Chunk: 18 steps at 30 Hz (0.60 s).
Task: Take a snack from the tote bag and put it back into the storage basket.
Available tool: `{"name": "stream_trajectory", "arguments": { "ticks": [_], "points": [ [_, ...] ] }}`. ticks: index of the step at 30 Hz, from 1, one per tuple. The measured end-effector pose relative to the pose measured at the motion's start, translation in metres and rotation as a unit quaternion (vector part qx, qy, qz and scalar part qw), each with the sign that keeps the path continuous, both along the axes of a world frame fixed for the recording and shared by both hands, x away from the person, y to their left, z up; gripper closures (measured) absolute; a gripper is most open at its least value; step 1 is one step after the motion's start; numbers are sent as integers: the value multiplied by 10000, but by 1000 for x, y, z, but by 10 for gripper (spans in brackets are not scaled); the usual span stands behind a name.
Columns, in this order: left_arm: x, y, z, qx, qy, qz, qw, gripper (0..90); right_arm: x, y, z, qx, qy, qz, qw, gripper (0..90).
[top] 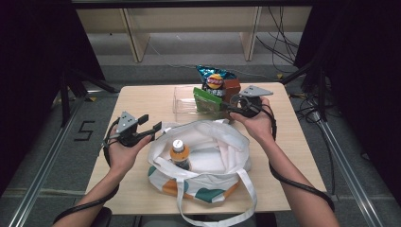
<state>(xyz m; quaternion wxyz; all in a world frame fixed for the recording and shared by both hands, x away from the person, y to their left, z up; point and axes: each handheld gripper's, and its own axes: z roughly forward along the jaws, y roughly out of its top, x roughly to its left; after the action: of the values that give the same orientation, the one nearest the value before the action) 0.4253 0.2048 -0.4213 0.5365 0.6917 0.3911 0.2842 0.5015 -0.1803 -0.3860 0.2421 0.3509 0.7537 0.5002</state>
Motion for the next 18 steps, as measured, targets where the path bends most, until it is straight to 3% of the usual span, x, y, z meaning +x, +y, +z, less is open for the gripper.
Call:
{"name": "stream_trajectory", "arguments": {
  "ticks": [11, 13, 14, 15, 18],
  "points": [
    [-1, 0, -2, -15, 36, 3, 10000, 375, -31, -21, 1, 144, 60, -114, 9998, 469],
    [-1, 0, -2, -30, 39, 12, 10000, 375, -36, -25, 1, 177, -65, -51, 9998, 468],
    [-1, 1, -3, -43, 28, 4, 10000, 375, -39, -28, 3, 84, -69, -67, 9999, 467],
    [-1, 1, -3, -67, 19, 3, 10000, 374, -43, -28, 2, 201, -65, -102, 9997, 466],
    [-3, 2, -3, -38, 39, 27, 10000, 374, -53, -30, 2, 187, -81, -57, 9998, 464]
  ]
}}
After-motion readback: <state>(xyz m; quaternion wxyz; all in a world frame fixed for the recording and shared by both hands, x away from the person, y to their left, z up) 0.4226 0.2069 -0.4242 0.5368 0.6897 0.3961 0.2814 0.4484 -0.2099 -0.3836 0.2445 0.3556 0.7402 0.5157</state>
